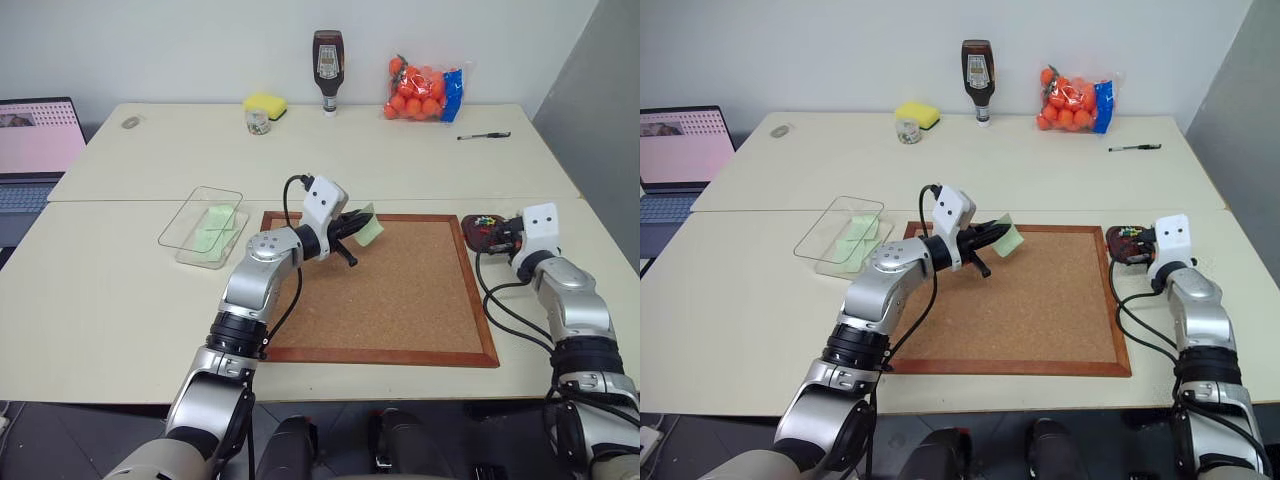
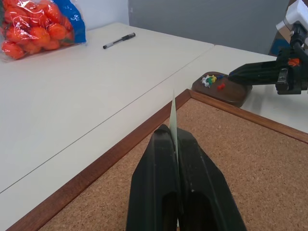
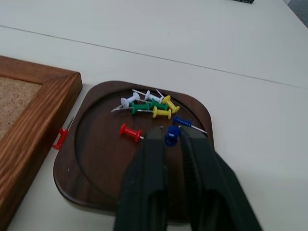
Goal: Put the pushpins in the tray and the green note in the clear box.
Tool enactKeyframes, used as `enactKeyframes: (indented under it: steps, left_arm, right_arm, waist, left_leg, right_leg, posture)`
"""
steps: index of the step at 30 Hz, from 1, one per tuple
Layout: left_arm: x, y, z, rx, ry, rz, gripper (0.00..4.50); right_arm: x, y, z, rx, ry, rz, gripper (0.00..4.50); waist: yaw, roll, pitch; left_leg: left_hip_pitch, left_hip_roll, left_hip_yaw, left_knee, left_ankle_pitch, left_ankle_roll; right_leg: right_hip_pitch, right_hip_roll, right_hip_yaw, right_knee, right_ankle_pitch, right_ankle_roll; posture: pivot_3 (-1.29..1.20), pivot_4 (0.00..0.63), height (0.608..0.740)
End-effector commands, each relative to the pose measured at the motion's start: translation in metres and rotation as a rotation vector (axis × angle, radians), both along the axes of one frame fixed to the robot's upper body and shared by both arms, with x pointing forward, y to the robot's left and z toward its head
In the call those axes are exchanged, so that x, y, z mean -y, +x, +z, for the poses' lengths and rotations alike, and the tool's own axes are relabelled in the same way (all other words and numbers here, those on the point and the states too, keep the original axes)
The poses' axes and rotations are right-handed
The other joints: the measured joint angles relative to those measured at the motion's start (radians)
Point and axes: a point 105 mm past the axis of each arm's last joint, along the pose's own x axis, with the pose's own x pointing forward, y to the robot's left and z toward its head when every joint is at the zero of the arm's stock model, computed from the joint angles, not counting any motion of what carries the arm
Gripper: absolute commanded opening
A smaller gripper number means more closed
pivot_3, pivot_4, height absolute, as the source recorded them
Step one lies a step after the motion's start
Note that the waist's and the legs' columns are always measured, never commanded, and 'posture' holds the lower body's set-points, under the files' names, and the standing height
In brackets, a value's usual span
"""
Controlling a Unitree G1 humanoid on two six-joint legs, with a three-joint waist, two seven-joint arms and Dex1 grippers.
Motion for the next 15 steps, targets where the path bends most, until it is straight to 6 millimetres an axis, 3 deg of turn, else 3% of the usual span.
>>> enactKeyframes:
  steps: [1, 10, 15]
  left_arm:
    - [0.002, 0.0, 0.022, 0.069, -0.023, -0.011, 0.0]
    - [0.001, 0.004, 0.025, 0.08, -0.024, 0.001, 0.0]
    - [-0.012, 0.009, 0.04, 0.12, -0.042, 0.065, 0.0]
  right_arm:
    - [-0.004, 0.004, 0.018, 0.066, -0.018, 0.023, 1.64]
    - [-0.003, -0.001, 0.024, 0.085, -0.006, 0.022, 3.47]
    - [-0.024, -0.014, 0.047, 0.169, -0.022, 0.141, 3.47]
  waist:
    - [0.0, 0.0, 0.0]
    - [0.0, 0.0, 0.0]
    - [0.001, 0.0, 0.0]
  left_leg:
    - [0.0, 0.0, 0.0, 0.0, 0.0, 0.0]
    - [0.001, 0.0, 0.001, 0.0, 0.0, 0.0]
    - [0.001, 0.0, 0.002, 0.0, 0.0, 0.0]
  right_leg:
    - [0.0, 0.0, 0.0, 0.0, 0.0, 0.0]
    - [0.0, 0.0, 0.003, 0.0, 0.0, 0.0]
    - [-0.001, 0.0, 0.004, 0.0, 0.0, 0.001]
  posture:
    - [0.0, 0.15, 0.74]
    - [0.0, 0.15, 0.74]
    - [0.0, 0.15, 0.74]
